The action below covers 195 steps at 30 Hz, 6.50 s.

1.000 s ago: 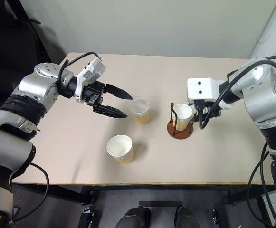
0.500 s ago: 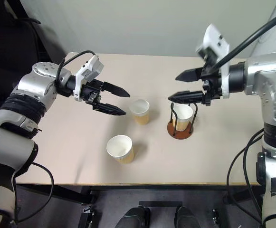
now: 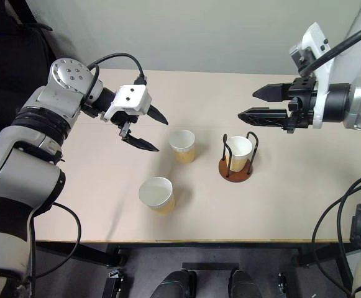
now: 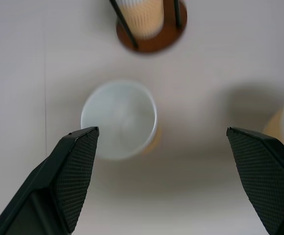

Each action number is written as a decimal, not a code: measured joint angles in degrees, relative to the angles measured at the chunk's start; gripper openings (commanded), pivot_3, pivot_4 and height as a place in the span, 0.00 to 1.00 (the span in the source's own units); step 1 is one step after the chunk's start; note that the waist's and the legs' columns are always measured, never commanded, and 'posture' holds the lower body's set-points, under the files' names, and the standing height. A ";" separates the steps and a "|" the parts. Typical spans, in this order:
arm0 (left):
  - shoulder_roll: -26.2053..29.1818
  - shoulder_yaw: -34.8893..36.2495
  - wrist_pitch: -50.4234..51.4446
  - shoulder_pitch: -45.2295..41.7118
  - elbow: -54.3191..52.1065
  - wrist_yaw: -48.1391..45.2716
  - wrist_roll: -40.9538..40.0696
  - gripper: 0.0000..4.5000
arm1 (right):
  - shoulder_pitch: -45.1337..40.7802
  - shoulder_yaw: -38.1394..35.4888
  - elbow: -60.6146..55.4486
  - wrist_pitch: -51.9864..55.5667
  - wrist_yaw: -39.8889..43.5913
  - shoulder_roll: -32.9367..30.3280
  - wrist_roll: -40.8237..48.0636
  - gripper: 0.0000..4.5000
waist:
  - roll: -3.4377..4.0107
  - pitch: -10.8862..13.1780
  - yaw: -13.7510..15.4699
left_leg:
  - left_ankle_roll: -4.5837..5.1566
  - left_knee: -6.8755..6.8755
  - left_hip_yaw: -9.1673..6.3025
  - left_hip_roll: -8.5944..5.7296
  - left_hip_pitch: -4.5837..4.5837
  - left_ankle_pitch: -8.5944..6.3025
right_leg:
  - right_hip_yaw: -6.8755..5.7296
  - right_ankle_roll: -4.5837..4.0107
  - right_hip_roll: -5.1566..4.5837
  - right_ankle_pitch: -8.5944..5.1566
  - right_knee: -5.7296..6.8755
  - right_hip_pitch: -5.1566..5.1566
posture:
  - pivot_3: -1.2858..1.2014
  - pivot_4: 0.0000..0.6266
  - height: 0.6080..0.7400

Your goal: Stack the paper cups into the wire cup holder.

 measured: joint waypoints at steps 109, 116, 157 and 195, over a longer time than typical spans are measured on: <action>-20.13 2.17 1.37 -14.60 4.36 -0.03 3.78 0.01 | 15.10 4.59 11.01 -21.46 13.34 -22.21 -2.21 0.84 | 0.17 0.00 0.75 | 1.22 1.11 0.27 -0.97 -0.52 -0.30 | -0.02 1.68 -1.15 0.45 -0.12 0.28 | 0.52 0.24 1.00; -21.23 0.35 1.19 -14.60 4.06 -0.04 1.63 0.01 | 15.64 3.99 10.93 -21.04 13.34 -22.73 -1.73 0.84 | 0.17 0.00 0.82 | 1.26 1.28 0.30 -1.01 -0.49 -0.33 | -0.10 1.75 -1.07 0.40 -0.10 0.39 | 0.52 0.24 1.00; -29.00 17.65 -5.06 -15.20 6.66 2.95 23.39 0.01 | 18.67 0.70 7.18 -19.27 11.79 -24.75 0.56 0.84 | 0.18 0.00 0.99 | 1.51 1.74 0.33 -1.05 -0.50 -0.60 | 0.01 1.76 -1.12 0.12 -0.14 0.59 | 0.52 0.24 1.00; -33.05 17.02 -9.91 -13.04 7.70 13.62 36.36 0.01 | 20.64 -0.49 6.30 -18.28 10.52 -24.88 1.76 0.84 | 0.18 0.00 1.03 | 1.53 1.76 0.33 -1.05 -0.48 -0.69 | 0.04 2.03 -1.14 0.23 -0.12 0.60 | 0.52 0.24 1.00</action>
